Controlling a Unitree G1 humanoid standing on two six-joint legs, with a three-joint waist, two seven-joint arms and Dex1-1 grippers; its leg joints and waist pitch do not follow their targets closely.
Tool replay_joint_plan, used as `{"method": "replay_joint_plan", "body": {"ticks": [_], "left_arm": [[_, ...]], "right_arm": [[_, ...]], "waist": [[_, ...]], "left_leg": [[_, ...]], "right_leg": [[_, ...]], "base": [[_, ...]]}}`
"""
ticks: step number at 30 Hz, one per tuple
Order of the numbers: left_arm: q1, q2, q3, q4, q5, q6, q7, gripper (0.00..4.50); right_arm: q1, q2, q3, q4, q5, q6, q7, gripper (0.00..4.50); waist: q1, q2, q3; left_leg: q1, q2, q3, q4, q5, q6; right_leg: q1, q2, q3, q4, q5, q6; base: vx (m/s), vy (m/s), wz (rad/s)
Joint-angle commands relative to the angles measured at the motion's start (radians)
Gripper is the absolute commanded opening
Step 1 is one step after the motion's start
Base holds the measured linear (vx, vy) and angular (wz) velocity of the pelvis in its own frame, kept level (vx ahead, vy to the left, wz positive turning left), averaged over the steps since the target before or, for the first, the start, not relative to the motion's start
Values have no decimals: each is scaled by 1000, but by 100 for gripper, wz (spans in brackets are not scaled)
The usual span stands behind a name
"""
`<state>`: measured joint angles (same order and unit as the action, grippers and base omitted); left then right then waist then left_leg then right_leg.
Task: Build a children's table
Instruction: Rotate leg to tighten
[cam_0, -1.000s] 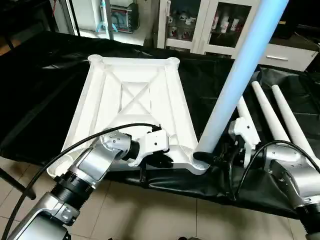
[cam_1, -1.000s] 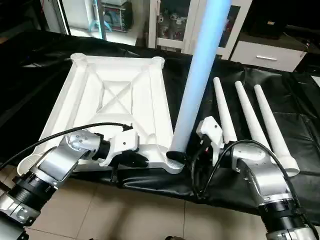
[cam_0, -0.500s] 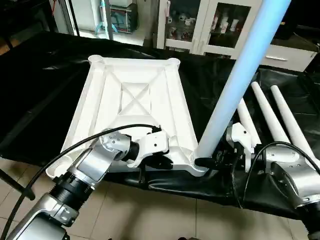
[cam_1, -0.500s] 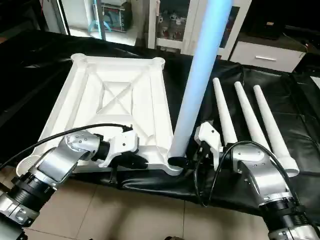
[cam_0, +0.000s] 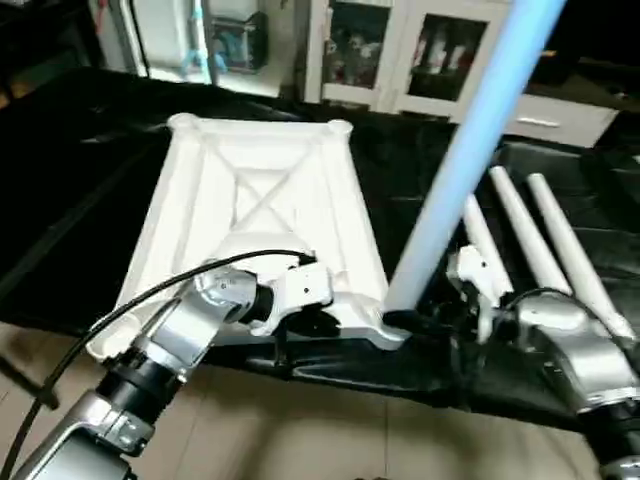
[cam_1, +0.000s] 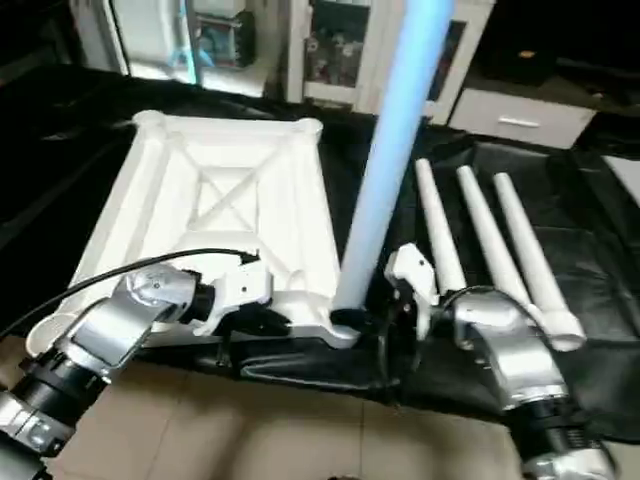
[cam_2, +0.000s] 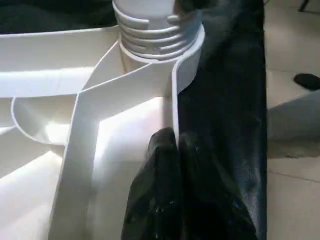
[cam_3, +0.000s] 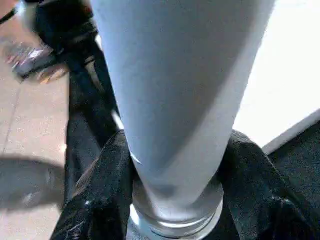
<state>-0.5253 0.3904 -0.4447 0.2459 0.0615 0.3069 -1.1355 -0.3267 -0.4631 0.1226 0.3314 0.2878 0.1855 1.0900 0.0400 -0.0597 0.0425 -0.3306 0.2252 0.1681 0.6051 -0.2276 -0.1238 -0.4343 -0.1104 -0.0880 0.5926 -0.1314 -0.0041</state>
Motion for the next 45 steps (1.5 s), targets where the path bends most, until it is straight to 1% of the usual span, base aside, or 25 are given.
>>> {"method": "replay_joint_plan", "body": {"ticks": [1, 5, 9, 11, 12, 13, 14, 15, 16, 17, 18, 19, 20, 21, 22, 23, 24, 25, 26, 29, 32, 33, 38, 42, 45], "left_arm": [[17, -51, -24, 3, -30, 5, 4, 0], [6, -105, 17, 29, -48, 30, 71, 0], [-46, -195, 65, 93, -40, 99, 207, 0], [-91, -265, 123, 168, -32, 137, 339, 0], [-127, -309, 163, 232, -20, 145, 445, 0], [-142, -322, 176, 257, -13, 141, 487, 0], [-149, -327, 177, 270, -6, 133, 503, 0], [-155, -331, 178, 282, 2, 125, 519, 0], [-177, -342, 181, 322, 28, 97, 580, 0], [-183, -344, 179, 334, 36, 86, 590, 0], [-187, -344, 179, 341, 39, 80, 595, 0], [-190, -346, 179, 347, 44, 74, 600, 0], [-191, -344, 175, 348, 48, 70, 598, 0], [-190, -340, 166, 348, 57, 67, 590, 0], [-190, -339, 164, 353, 61, 66, 590, 0], [-188, -333, 154, 353, 71, 58, 586, 0], [-188, -327, 140, 361, 80, 47, 585, 0], [-186, -323, 135, 366, 83, 41, 584, 0], [-184, -320, 132, 372, 81, 32, 582, 0], [-177, -308, 127, 385, 80, 15, 568, 0], [-171, -287, 130, 398, 83, -6, 547, 0], [-169, -275, 127, 399, 85, -15, 530, 0], [-162, -242, 114, 390, 82, -39, 476, 0], [-154, -200, 97, 385, 83, -72, 416, 0], [-144, -169, 80, 375, 75, -98, 342, 0]], "right_arm": [[-6, 41, -39, 117, -29, 68, -181, 208], [-26, 123, -62, 187, -57, 93, -359, 207], [-92, 260, -116, 307, -78, 119, -633, 207], [-131, 320, -141, 364, -81, 114, -753, 207], [-159, 361, -152, 402, -83, 98, -828, 207], [-170, 375, -156, 416, -85, 88, -857, 207], [-177, 385, -158, 425, -82, 85, -867, 207], [-185, 395, -161, 433, -80, 82, -878, 207], [-208, 424, -165, 458, -81, 71, -917, 207], [-218, 433, -164, 466, -82, 68, -922, 207], [-223, 438, -162, 469, -84, 66, -924, 207], [-230, 442, -164, 475, -89, 59, -929, 207], [-233, 444, -164, 477, -91, 56, -925, 207], [-238, 447, -165, 478, -91, 48, -912, 207], [-243, 450, -169, 482, -92, 43, -911, 206], [-244, 450, -167, 480, -94, 37, -906, 206], [-246, 451, -168, 481, -97, 26, -900, 206], [-245, 453, -170, 473, -92, 18, -883, 206], [-244, 453, -170, 467, -89, 14, -872, 206], [-229, 444, -155, 425, -92, -15, -832, 206], [-192, 428, -147, 330, -56, -15, -732, 241], [-176, 418, -141, 287, -45, -13, -700, 262], [-140, 380, -127, 181, -25, 0, -629, 309], [-81, 303, -113, 35, 1, 33, -533, 340], [-16, 215, -98, -87, 17, 76, -435, 369]], "waist": [[-9, 8, -39], [-36, 11, -40], [-71, 25, -31], [-93, 44, -25], [-87, 55, -18], [-76, 62, -10], [-54, 41, -1], [-57, -5, -3], [-69, -13, 1], [-83, -15, -12], [-77, 22, -28], [-77, 48, -35], [-46, 70, -25], [-48, 32, -14], [-49, 16, -14], [-40, 8, -13], [-43, 15, -26], [-46, 23, -32], [-42, 31, -40], [-36, 35, -36], [-34, 29, -39], [-30, 36, -38], [-30, 26, -42], [-25, 23, -46], [-15, 26, -54]], "left_leg": [[-15, -11, 6, -86, -340, 40], [-30, -12, -12, -93, -358, 22], [-17, -7, -29, -98, -465, 20], [-9, 15, -51, -114, -594, 20], [-38, 57, -67, -163, -706, 26], [-49, 79, -68, -189, -754, 26], [-15, 81, -37, -203, -778, 48], [72, -28, -4, -68, -640, 25], [92, -78, 10, 51, -425, 12], [37, -64, -7, 45, -385, 13], [23, -46, -23, 5, -385, 12], [-57, 20, -67, -74, -459, 7], [-53, 72, -84, -136, -598, 20], [16, 16, -48, -106, -597, 14], [25, -20, -39, -81, -530, 3], [35, -44, -18, -44, -415, 7], [-6, -37, -33, -54, -342, 13], [-31, -23, -42, -68, -328, 5], [-40, -8, -48, -81, -282, -3], [-31, 0, -37, -95, -253, -1], [-27, 0, -30, -100, -310, 14], [-27, 1, -29, -102, -291, 17], [-29, 1, -15, -102, -247, 47], [-27, 1, -7, -94, -136, 65], [-25, -5, -1, -80, -8, 119]], "right_leg": [[50, -16, 19, -100, -580, -96], [63, -18, -1, -113, -621, -50], [62, -18, -36, -142, -653, -38], [91, -14, -87, -154, -597, -19], [139, -11, -70, -63, -423, -45], [147, -15, -47, 5, -306, -73], [110, -7, -10, 30, -254, -82], [1, -15, -30, -145, -731, -10], [-41, -45, -91, -232, -1114, 84], [12, -63, -121, -217, -1134, 134], [61, -71, -136, -206, -1043, 126], [151, -73, -119, -114, -737, 86], [150, -49, -41, 0, -368, -20], [61, -45, -29, -86, -402, -87], [48, -56, -46, -124, -583, -65], [30, -60, -59, -164, -825, -5], [73, -68, -72, -155, -854, 42], [94, -68, -75, -145, -811, 49], [100, -68, -64, -137, -681, 26], [83, -49, -46, -116, -479, -83], [81, -45, -31, -109, -453, -115], [80, -43, -24, -102, -410, -131], [83, -39, -6, -89, -363, -160], [82, -34, 10, -69, -226, -201], [89, -27, 21, -47, -52, -251]], "base": [[0, 0, 0], [-42, 6, -8], [-55, 17, -12], [-72, 36, -11], [-79, 7, -8], [-59, -47, 6], [-59, -47, 6], [34, -74, 23], [40, -56, -10], [40, -56, -10], [37, 59, -46], [61, 87, -33], [61, 87, -33], [0, 0, 0], [50, -48, 29], [50, -48, 29], [0, 0, 0], [51, 25, -25], [51, 25, -25], [0, 0, 0], [0, 0, 0], [0, 0, 0], [0, 0, 0], [56, -8, -2], [62, -5, -1]]}}
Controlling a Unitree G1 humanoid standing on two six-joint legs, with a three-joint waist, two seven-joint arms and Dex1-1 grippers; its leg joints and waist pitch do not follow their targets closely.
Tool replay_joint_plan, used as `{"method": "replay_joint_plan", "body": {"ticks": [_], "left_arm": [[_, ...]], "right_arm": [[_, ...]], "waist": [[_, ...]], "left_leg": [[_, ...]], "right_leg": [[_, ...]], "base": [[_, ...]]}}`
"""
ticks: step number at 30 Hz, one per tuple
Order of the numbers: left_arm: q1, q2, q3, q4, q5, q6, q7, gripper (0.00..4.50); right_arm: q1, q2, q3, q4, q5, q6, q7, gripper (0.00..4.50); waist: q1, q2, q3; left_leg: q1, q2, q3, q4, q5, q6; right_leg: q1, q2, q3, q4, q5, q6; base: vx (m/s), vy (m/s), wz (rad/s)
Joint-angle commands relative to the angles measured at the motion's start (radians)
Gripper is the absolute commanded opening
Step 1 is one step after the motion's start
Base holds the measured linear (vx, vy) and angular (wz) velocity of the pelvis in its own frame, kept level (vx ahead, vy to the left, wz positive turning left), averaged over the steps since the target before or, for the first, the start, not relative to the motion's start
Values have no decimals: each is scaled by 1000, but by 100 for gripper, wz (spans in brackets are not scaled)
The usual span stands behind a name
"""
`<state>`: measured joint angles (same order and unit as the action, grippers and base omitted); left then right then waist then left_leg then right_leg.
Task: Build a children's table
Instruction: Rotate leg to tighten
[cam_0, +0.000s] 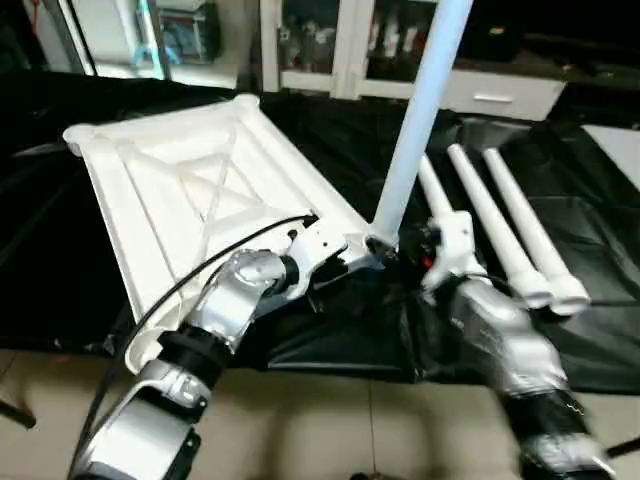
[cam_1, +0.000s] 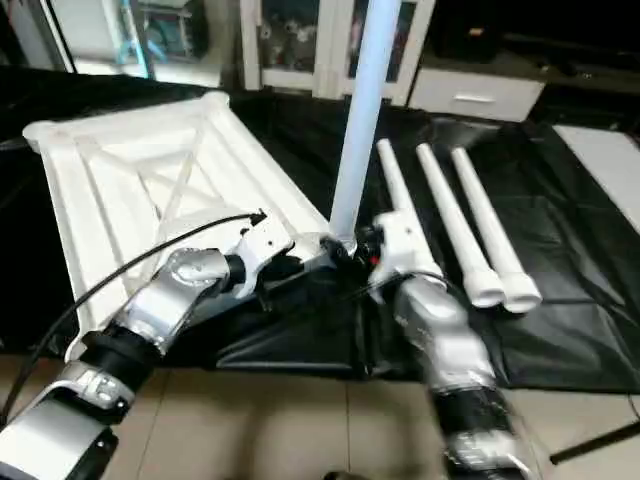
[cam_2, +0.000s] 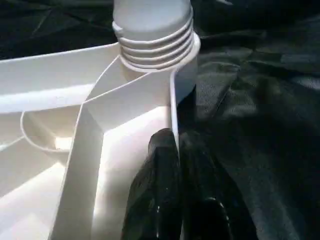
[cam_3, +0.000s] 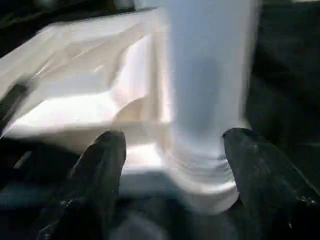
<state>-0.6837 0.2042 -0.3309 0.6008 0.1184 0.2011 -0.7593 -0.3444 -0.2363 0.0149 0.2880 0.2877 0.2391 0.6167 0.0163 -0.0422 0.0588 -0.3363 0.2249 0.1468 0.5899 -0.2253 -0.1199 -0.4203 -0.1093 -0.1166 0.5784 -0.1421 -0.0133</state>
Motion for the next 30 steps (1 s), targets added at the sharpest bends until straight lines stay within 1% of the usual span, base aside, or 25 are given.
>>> {"method": "replay_joint_plan", "body": {"ticks": [1, 2, 3, 4, 5, 6, 7, 8, 9, 10, 11, 15, 16, 17, 18, 19, 20, 21, 23, 24, 25, 26, 27, 29, 30], "left_arm": [[25, 38, -50, 7, 14, -9, -87, 0], [28, 44, -54, 3, 13, -12, -101, 0], [40, 67, -71, -16, 7, -31, -161, 0], [46, 77, -79, -26, 3, -36, -188, 0], [59, 103, -96, -51, -6, -36, -252, 0], [62, 112, -102, -59, -8, -37, -272, 0], [66, 122, -109, -66, -8, -48, -292, 0], [69, 130, -115, -72, -7, -51, -307, 0], [72, 138, -120, -78, -6, -51, -321, 0], [77, 151, -127, -86, -6, -59, -343, 0], [81, 160, -129, -89, -6, -58, -359, 0], [84, 178, -133, -87, -1, -66, -379, 0], [91, 191, -136, -103, -6, -59, -408, 0], [91, 191, -136, -103, -6, -59, -408, 0], [95, 196, -138, -116, -12, -50, -429, 0], [100, 201, -142, -131, -16, -45, -442, 0], [100, 202, -144, -135, -16, -45, -444, 0], [100, 203, -147, -135, -15, -46, -448, 0], [99, 204, -149, -135, -13, -46, -452, 0], [99, 205, -150, -136, -11, -45, -454, 0], [99, 207, -151, -138, -8, -44, -457, 0], [100, 208, -152, -139, -7, -43, -459, 0], [101, 210, -153, -141, -6, -42, -461, 0], [103, 212, -153, -147, -6, -38, -463, 0], [104, 213, -153, -150, -6, -36, -463, 0]], "right_arm": [[28, -58, 18, -84, 17, 34, 88, 369], [34, -68, 20, -92, 17, 35, 101, 393], [55, -110, 27, -124, 17, 41, 149, 403], [62, -127, 31, -134, 17, 41, 170, 408], [79, -169, 39, -161, 19, 43, 219, 408], [84, -183, 41, -169, 21, 44, 234, 424], [89, -197, 42, -177, 24, 45, 250, 436], [93, -211, 42, -185, 27, 47, 263, 445], [97, -225, 41, -194, 30, 48, 277, 445], [102, -247, 40, -206, 33, 50, 296, 445], [107, -266, 36, -220, 37, 58, 312, 445], [110, -304, 33, -230, 32, 62, 343, 445], [102, -315, 50, -211, 13, 57, 351, 445], [102, -315, 50, -211, 13, 57, 351, 445], [97, -317, 64, -197, -3, 52, 353, 445], [83, -305, 96, -167, -30, 38, 357, 445], [73, -296, 116, -145, -47, 26, 359, 445], [64, -291, 129, -129, -53, 23, 369, 445], [55, -288, 139, -115, -58, 20, 376, 445], [39, -280, 148, -87, -69, 8, 374, 445], [15, -267, 155, -53, -79, -6, 371, 445], [-2, -258, 158, -28, -85, -13, 369, 445], [-15, -251, 159, -13, -86, -16, 371, 445], [-36, -239, 157, 16, -91, -26, 368, 445], [-40, -237, 158, 22, -91, -29, 370, 445]], "waist": [[9, 11, -69], [12, 8, -69], [15, 8, -67], [18, 8, -65], [24, 12, -61], [26, 10, -60], [25, 10, -58], [27, 10, -54], [29, 11, -53], [30, 8, -51], [32, 8, -51], [35, 9, -52], [36, 9, -56], [36, 9, -56], [36, 7, -57], [36, 9, -58], [34, 7, -59], [34, 7, -60], [34, 8, -60], [35, 6, -61], [34, 7, -61], [33, 4, -60], [33, 7, -59], [34, 3, -59], [34, 4, -59]], "left_leg": [[-19, -6, 21, -63, 28, 146], [-17, -5, 23, -62, 25, 153], [-17, -3, 25, -64, 12, 161], [-15, -1, 26, -65, -2, 160], [-12, 2, 27, -69, -38, 147], [-11, 3, 27, -71, -56, 140], [-10, 5, 28, -74, -91, 123], [-6, 5, 32, -77, -133, 104], [-3, 4, 32, -78, -155, 96], [2, 6, 35, -80, -185, 84], [5, 8, 37, -81, -194, 75], [-1, 6, 39, -81, -168, 72], [-3, 5, 39, -80, -154, 70], [-3, 5, 39, -80, -154, 70], [-6, 3, 38, -78, -139, 71], [-5, 4, 38, -77, -124, 72], [-7, 2, 39, -75, -107, 75], [-6, 2, 39, -75, -102, 76], [-6, 1, 40, -72, -83, 85], [-4, 2, 41, -72, -82, 89], [-6, 2, 41, -72, -79, 91], [-6, 1, 41, -73, -82, 90], [-4, 2, 41, -74, -91, 88], [-3, 2, 43, -73, -91, 89], [-5, 1, 42, -73, -88, 89]], "right_leg": [[75, -28, 50, -27, 4, -272], [75, -28, 50, -30, -3, -274], [74, -30, 52, -32, -26, -276], [73, -30, 52, -34, -48, -274], [71, -31, 53, -38, -98, -268], [72, -30, 54, -40, -119, -262], [68, -30, 56, -42, -154, -255], [61, -29, 57, -49, -198, -246], [59, -27, 58, -51, -220, -238], [54, -27, 61, -56, -257, -226], [52, -26, 64, -57, -271, -219], [55, -23, 69, -51, -241, -215], [57, -24, 70, -48, -223, -215], [57, -24, 70, -48, -223, -215], [60, -25, 70, -45, -210, -217], [59, -25, 70, -42, -193, -223], [60, -24, 69, -40, -174, -229], [59, -24, 69, -39, -167, -234], [61, -23, 70, -36, -139, -248], [60, -24, 70, -36, -134, -252], [60, -23, 70, -34, -133, -257], [60, -23, 70, -34, -135, -259], [59, -24, 70, -34, -142, -262], [60, -23, 71, -33, -137, -260], [61, -24, 71, -32, -136, -261]], "base": [[0, 0, 0], [0, 0, 0], [0, 0, 0], [0, 0, 0], [0, 0, 0], [0, 0, 0], [0, 0, 0], [0, 0, 0], [0, 0, 0], [0, 0, 0], [0, 0, 0], [0, 0, 0], [0, 0, 0], [0, 0, 0], [0, 0, 0], [0, 0, 0], [0, 0, 0], [0, 0, 0], [0, 0, 0], [0, 0, 0], [0, 0, 0], [0, 0, 0], [0, 0, 0], [0, 0, 0], [0, 0, 0]]}}
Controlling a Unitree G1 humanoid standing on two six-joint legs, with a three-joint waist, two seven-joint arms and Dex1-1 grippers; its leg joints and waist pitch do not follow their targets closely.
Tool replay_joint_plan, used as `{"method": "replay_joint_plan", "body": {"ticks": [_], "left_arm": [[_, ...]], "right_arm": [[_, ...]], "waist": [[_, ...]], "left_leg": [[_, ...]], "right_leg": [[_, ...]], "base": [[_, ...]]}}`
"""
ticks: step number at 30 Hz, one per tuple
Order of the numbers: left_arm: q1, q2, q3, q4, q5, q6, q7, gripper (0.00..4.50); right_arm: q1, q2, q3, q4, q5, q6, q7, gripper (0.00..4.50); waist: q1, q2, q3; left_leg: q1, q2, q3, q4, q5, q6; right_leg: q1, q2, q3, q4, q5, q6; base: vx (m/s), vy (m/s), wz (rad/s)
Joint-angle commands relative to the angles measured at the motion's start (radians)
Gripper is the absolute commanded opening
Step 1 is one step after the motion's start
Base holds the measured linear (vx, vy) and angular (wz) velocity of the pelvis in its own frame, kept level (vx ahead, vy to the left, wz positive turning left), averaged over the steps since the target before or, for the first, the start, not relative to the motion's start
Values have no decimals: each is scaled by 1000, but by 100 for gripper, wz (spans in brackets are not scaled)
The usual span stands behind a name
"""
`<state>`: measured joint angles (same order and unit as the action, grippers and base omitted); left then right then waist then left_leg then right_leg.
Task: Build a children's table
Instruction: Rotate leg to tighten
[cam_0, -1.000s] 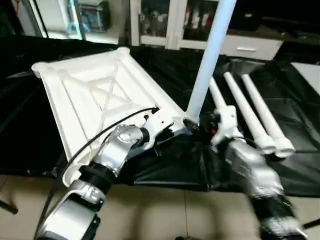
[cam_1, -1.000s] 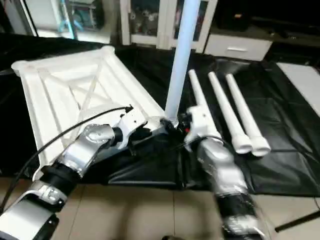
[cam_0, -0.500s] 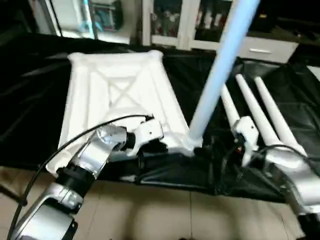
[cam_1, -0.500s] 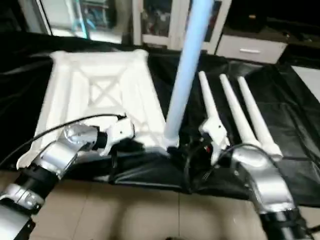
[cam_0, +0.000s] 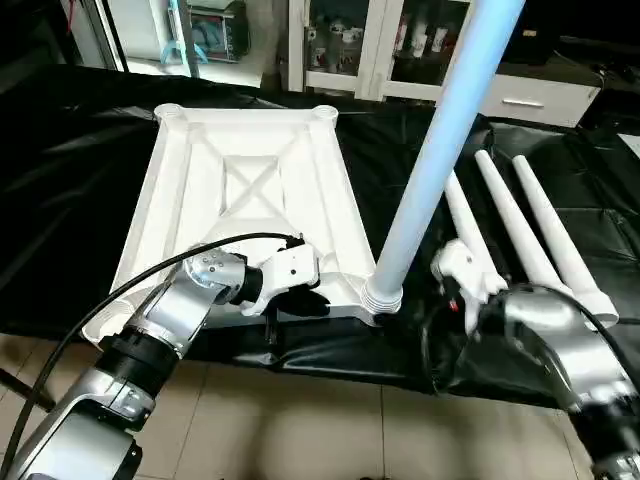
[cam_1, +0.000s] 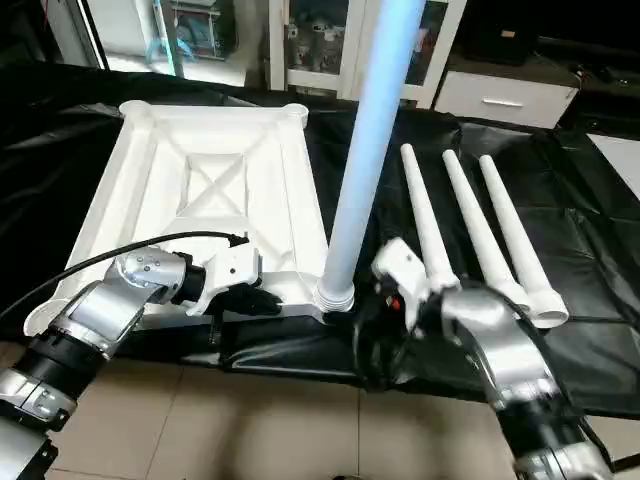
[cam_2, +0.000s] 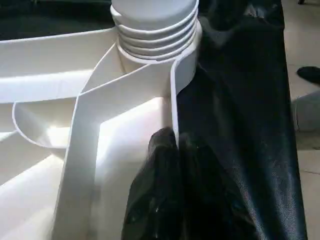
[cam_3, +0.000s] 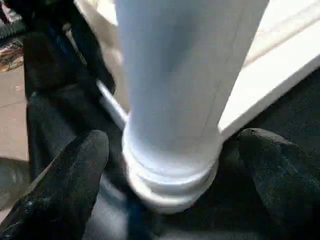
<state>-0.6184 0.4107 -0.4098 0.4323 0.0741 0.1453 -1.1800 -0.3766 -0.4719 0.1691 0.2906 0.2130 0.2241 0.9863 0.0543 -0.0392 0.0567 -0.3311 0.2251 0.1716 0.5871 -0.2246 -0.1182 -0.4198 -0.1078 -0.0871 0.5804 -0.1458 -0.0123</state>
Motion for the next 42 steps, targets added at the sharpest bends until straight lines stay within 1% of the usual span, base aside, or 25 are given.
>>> {"method": "replay_joint_plan", "body": {"ticks": [1, 5, 7, 9, 10, 11, 15, 16, 17, 19, 20, 22, 23, 28, 29, 35, 36, 39, 41, 42], "left_arm": [[41, 7, -74, 14, 39, 23, -43, 0], [46, 9, -73, 5, 40, 30, -43, 0], [51, 11, -73, -1, 40, 35, -41, 0], [51, 11, -73, -1, 40, 35, -41, 0], [51, 9, -74, -1, 40, 38, -42, 0], [51, 9, -74, -2, 40, 38, -42, 0], [52, 4, -76, -5, 40, 45, -40, 0], [53, 4, -77, -9, 40, 47, -41, 0], [54, 4, -77, -10, 40, 48, -42, 0], [57, 5, -79, -16, 40, 51, -43, 0], [57, 6, -80, -18, 40, 52, -44, 0], [58, 6, -80, -18, 41, 53, -45, 0], [58, 6, -81, -18, 41, 53, -46, 0], [57, 6, -85, -18, 43, 55, -50, 0], [57, 7, -85, -19, 43, 56, -51, 0], [59, 8, -89, -22, 44, 58, -55, 0], [59, 8, -89, -21, 45, 58, -55, 0], [60, 6, -87, -24, 44, 57, -50, 0], [62, -4, -79, -25, 39, 60, -35, 0], [57, -31, -57, -11, 32, 65, 9, 0]], "right_arm": [[-15, 1, 4, 30, -18, -21, 1, 445], [-28, 4, 7, 52, -19, -38, 9, 445], [-38, 7, 5, 78, -14, -51, 33, 445], [-40, 7, 5, 84, -15, -54, 35, 445], [-45, 14, 4, 99, -10, -61, 47, 430], [-47, 17, 4, 104, -10, -64, 49, 430], [-49, 36, 2, 125, -6, -84, 59, 400], [-49, 39, 1, 130, -2, -88, 64, 375], [-49, 39, 1, 130, -1, -89, 65, 369], [-51, 43, -4, 139, 3, -96, 72, 364], [-51, 44, -6, 141, 4, -99, 73, 343], [-52, 44, -7, 143, 3, -100, 75, 324], [-52, 45, -9, 144, 4, -102, 76, 324], [-48, 49, -11, 156, -1, -118, 88, 277], [-47, 50, -11, 158, -2, -121, 90, 277], [-47, 55, -9, 166, -4, -127, 95, 268], [-47, 56, -9, 168, -4, -127, 94, 268], [-50, 66, -16, 183, -6, -121, 69, 267], [-59, 87, -31, 221, -26, -125, -9, 267], [-71, 126, -58, 276, -47, -125, -135, 267]], "waist": [[-3, -1, -57], [-4, -2, -58], [-5, -2, -58], [-4, -2, -57], [-5, 0, -56], [-5, 0, -57], [-5, -1, -57], [-5, 0, -57], [-5, -1, -57], [-5, 4, -57], [-5, 3, -57], [-5, 2, -57], [-4, 5, -58], [-5, 3, -60], [-5, 5, -60], [-4, 4, -62], [-5, 2, -63], [-4, 4, -62], [-5, 4, -62], [-7, 7, -58]], "left_leg": [[-10, 2, 17, -70, -77, 89], [-11, 1, 17, -68, -64, 96], [-10, 1, 18, -68, -73, 102], [-10, 1, 18, -68, -76, 101], [-11, 1, 17, -68, -73, 101], [-10, 1, 18, -68, -75, 102], [-11, 1, 17, -69, -80, 99], [-10, 1, 17, -68, -72, 101], [-11, 1, 17, -68, -69, 103], [-9, 1, 17, -68, -67, 106], [-10, 1, 18, -68, -71, 106], [-10, 1, 17, -68, -75, 104], [-9, 1, 17, -68, -75, 103], [-9, 1, 17, -68, -72, 103], [-9, 1, 17, -67, -71, 103], [-8, 1, 17, -67, -65, 106], [-9, 1, 17, -66, -64, 107], [-8, 1, 17, -66, -64, 107], [-8, 1, 17, -67, -70, 102], [-12, 0, 16, -70, -113, 77]], "right_leg": [[61, -25, 41, -34, -129, -259], [62, -25, 42, -31, -113, -263], [61, -25, 41, -33, -124, -266], [61, -25, 41, -34, -132, -264], [61, -24, 41, -34, -129, -264], [61, -25, 41, -33, -129, -265], [61, -25, 41, -34, -133, -266], [61, -24, 41, -32, -123, -268], [61, -24, 41, -32, -120, -269], [61, -24, 40, -32, -113, -274], [61, -23, 40, -32, -116, -274], [62, -24, 40, -33, -122, -272], [62, -24, 40, -32, -120, -274], [63, -24, 40, -31, -108, -279], [62, -24, 40, -31, -107, -280], [63, -24, 40, -30, -98, -285], [64, -24, 40, -30, -97, -285], [62, -24, 40, -29, -99, -286], [62, -24, 40, -30, -111, -283], [61, -26, 40, -37, -169, -269]], "base": [[0, 0, 0], [0, 0, 0], [0, 0, 0], [0, 0, 0], [0, 0, 0], [0, 0, 0], [0, 0, 0], [0, 0, 0], [0, 0, 0], [0, 0, 0], [0, 0, 0], [0, 0, 0], [0, 0, 0], [0, 0, 0], [0, 0, 0], [0, 0, 0], [0, 0, 0], [0, 0, 0], [0, 0, 0], [0, 0, 0]]}}
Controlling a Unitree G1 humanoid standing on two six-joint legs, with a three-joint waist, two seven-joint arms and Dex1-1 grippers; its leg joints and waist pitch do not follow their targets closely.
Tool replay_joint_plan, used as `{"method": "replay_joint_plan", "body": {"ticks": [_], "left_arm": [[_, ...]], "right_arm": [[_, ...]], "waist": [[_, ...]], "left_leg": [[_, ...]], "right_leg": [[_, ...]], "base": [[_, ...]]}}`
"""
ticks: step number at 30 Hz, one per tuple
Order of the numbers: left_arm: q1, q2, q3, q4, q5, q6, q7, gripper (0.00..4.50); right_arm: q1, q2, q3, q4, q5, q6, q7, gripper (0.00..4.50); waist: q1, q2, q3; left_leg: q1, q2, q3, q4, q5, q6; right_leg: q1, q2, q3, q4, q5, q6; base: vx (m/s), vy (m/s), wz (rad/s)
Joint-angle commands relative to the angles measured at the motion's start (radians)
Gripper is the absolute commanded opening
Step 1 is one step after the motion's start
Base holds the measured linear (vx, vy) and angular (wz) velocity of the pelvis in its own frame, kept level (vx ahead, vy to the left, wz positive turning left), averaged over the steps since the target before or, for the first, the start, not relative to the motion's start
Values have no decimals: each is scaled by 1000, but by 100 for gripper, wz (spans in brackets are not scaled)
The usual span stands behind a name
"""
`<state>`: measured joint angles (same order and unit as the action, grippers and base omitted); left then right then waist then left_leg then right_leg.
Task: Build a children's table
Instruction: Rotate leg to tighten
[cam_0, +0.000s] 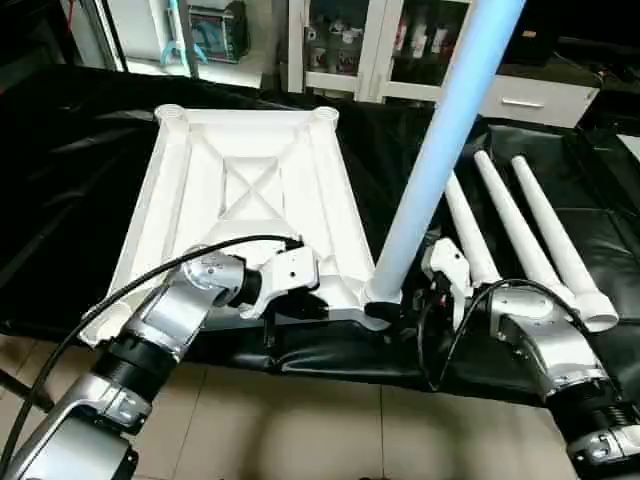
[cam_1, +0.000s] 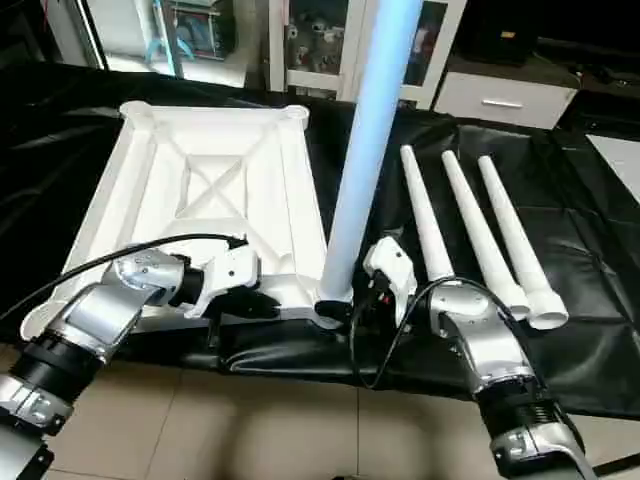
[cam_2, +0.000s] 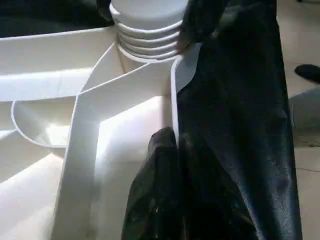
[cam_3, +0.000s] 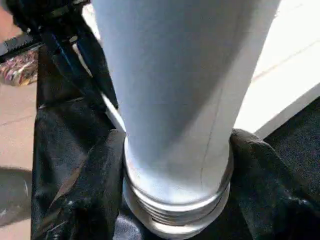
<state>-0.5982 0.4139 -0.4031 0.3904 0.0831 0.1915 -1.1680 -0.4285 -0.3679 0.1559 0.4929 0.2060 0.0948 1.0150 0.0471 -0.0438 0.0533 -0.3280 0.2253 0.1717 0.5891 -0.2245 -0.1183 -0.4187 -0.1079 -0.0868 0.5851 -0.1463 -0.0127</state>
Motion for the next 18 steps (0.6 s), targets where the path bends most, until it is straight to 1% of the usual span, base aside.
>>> {"method": "replay_joint_plan", "body": {"ticks": [1, 2, 3, 4, 5, 6, 7, 8, 9, 10, 11, 12, 13, 14, 15, 16, 17, 18], "left_arm": [[34, -42, -58, 37, 23, 20, 11, 0], [34, -42, -58, 37, 23, 20, 11, 0], [24, -65, -40, 46, 14, 38, 41, 0], [17, -80, -28, 51, 6, 50, 58, 0], [6, -99, -13, 61, 3, 59, 90, 0], [6, -99, -13, 61, 3, 59, 90, 0], [-13, -128, 6, 82, 1, 71, 138, 0], [-22, -141, 13, 91, 2, 76, 158, 0], [-38, -160, 23, 113, 11, 74, 203, 0], [-62, -188, 37, 150, 25, 71, 273, 0], [-86, -216, 56, 190, 40, 70, 351, 0], [-86, -216, 56, 190, 40, 70, 351, 0], [-127, -255, 80, 256, 71, 58, 481, 0], [-149, -272, 85, 289, 93, 41, 551, 0], [-160, -278, 85, 305, 104, 30, 582, 0], [-161, -279, 85, 306, 105, 29, 584, 0], [-172, -290, 89, 320, 108, 19, 614, 0], [-181, -296, 87, 331, 112, 9, 628, 0]], "right_arm": [[-22, 34, -53, 87, -43, 6, -197, 267], [-22, 34, -53, 87, -43, 6, -197, 267], [-25, 64, -71, 102, -44, 18, -268, 267], [-27, 84, -82, 111, -46, 23, -317, 267], [-31, 106, -95, 121, -45, 36, -367, 267], [-31, 106, -95, 121, -45, 36, -367, 267], [-39, 140, -116, 136, -43, 56, -448, 267], [-42, 156, -126, 143, -42, 65, -486, 266], [-48, 182, -142, 154, -34, 80, -538, 266], [-60, 216, -157, 176, -40, 82, -619, 266], [-71, 247, -167, 199, -39, 81, -673, 266], [-71, 247, -167, 199, -39, 81, -673, 266], [-95, 303, -177, 241, -48, 65, -777, 266], [-110, 335, -174, 266, -69, 50, -859, 266], [-118, 351, -171, 278, -83, 42, -905, 266], [-119, 352, -171, 279, -85, 41, -909, 266], [-131, 374, -161, 298, -94, 28, -930, 266], [-141, 392, -153, 314, -109, 14, -963, 266]], "waist": [[-7, 10, -52], [-11, 8, -52], [-13, 6, -51], [-19, 5, -50], [-20, 5, -50], [-22, 5, -50], [-23, 4, -49], [-25, 4, -49], [-25, 4, -49], [-28, 6, -48], [-27, 5, -49], [-27, 6, -49], [-26, 7, -50], [-27, 10, -50], [-29, 10, -49], [-27, 8, -54], [-24, 10, -54], [-25, 9, -54]], "left_leg": [[-15, 0, 14, -77, -160, 52], [-14, 0, 13, -77, -181, 43], [-13, -1, 12, -78, -202, 36], [-15, -4, 10, -80, -240, 24], [-16, -4, 7, -81, -244, 19], [-16, -4, 7, -82, -247, 18], [-14, -5, 7, -81, -257, 18], [-12, -7, 8, -80, -262, 18], [-13, -7, 5, -81, -262, 17], [-14, -9, 7, -81, -256, 14], [-11, -9, 6, -80, -259, 11], [-13, -11, 6, -79, -257, 11], [-14, -10, 6, -80, -240, 10], [-14, -11, 8, -79, -239, 9], [-13, -11, 7, -79, -241, 3], [-16, -12, 6, -79, -223, -2], [-21, -11, 6, -80, -205, 4], [-21, -11, 8, -79, -204, 7]], "right_leg": [[60, -27, 39, -50, -235, -246], [59, -26, 38, -54, -267, -233], [58, -26, 38, -57, -300, -221], [55, -26, 38, -66, -384, -185], [55, -27, 38, -67, -397, -176], [54, -26, 37, -69, -406, -169], [51, -24, 37, -73, -425, -157], [46, -24, 37, -76, -441, -150], [48, -25, 36, -76, -450, -147], [42, -23, 36, -82, -463, -134], [41, -23, 35, -83, -470, -131], [42, -22, 35, -81, -467, -128], [41, -22, 35, -81, -446, -128], [36, -20, 36, -81, -436, -130], [35, -19, 36, -80, -433, -132], [41, -19, 35, -76, -404, -132], [44, -20, 36, -71, -365, -137], [43, -18, 36, -70, -345, -141]], "base": [[0, 0, 0], [0, 0, 0], [0, 0, 0], [0, 0, 0], [0, 0, 0], [0, 0, 0], [0, 0, 0], [0, 0, 0], [0, 0, 0], [0, 0, 0], [0, 0, 0], [0, 0, 0], [0, 0, 0], [0, 0, 0], [0, 0, 0], [0, 0, 0], [0, 0, 0], [0, 0, 0]]}}
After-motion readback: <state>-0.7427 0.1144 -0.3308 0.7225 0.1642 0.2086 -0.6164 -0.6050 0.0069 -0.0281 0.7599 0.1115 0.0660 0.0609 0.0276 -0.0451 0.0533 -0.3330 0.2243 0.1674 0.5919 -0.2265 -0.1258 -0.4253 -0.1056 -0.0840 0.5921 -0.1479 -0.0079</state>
